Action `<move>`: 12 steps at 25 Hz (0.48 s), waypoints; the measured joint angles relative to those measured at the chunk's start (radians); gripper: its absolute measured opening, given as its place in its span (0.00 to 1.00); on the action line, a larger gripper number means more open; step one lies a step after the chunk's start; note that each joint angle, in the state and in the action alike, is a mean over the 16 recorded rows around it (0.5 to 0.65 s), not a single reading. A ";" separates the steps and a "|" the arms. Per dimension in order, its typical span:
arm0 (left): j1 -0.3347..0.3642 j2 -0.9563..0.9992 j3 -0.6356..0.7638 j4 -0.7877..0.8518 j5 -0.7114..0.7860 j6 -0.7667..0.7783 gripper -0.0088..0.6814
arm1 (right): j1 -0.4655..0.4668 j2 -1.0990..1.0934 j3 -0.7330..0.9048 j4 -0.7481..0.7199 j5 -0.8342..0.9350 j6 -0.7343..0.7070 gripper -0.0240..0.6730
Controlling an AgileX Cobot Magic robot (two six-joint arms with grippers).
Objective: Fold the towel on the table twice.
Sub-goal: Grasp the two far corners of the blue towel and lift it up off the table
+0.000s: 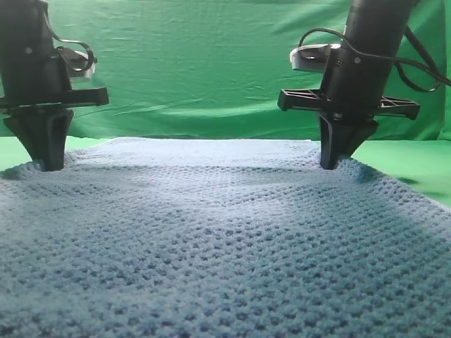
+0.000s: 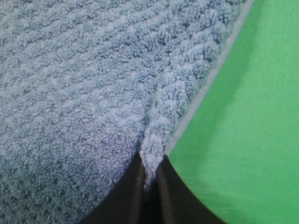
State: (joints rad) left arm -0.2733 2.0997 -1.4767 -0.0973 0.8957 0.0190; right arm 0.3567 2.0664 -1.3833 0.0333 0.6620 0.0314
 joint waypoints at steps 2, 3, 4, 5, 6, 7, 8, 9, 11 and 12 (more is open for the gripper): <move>0.000 0.005 -0.013 -0.009 0.016 -0.001 0.13 | 0.000 -0.001 -0.002 0.004 0.002 0.000 0.10; 0.000 0.006 -0.020 -0.014 0.025 -0.001 0.09 | 0.000 -0.002 -0.003 0.006 0.004 0.001 0.08; 0.000 0.007 -0.027 -0.020 0.033 -0.001 0.07 | 0.001 -0.004 -0.005 0.007 0.008 0.001 0.06; -0.001 0.007 -0.035 -0.026 0.042 -0.001 0.05 | 0.001 -0.008 -0.008 0.008 0.014 0.001 0.05; -0.001 0.006 -0.043 -0.032 0.052 -0.002 0.03 | 0.001 -0.011 -0.013 0.007 0.022 0.001 0.04; -0.002 0.003 -0.052 -0.037 0.062 -0.002 0.02 | 0.001 -0.017 -0.020 0.007 0.031 0.001 0.04; -0.002 -0.002 -0.063 -0.042 0.072 -0.002 0.02 | 0.001 -0.023 -0.029 0.005 0.042 0.001 0.03; -0.003 -0.009 -0.077 -0.046 0.082 -0.002 0.01 | 0.001 -0.030 -0.043 0.003 0.053 0.002 0.03; -0.004 -0.029 -0.113 -0.053 0.100 -0.003 0.01 | 0.001 -0.046 -0.081 -0.005 0.076 0.002 0.03; -0.005 -0.042 -0.134 -0.057 0.107 -0.003 0.01 | 0.001 -0.055 -0.108 -0.010 0.088 0.002 0.03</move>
State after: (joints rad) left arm -0.2781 2.0581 -1.6110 -0.1540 1.0026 0.0161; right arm 0.3575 2.0117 -1.4910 0.0231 0.7501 0.0332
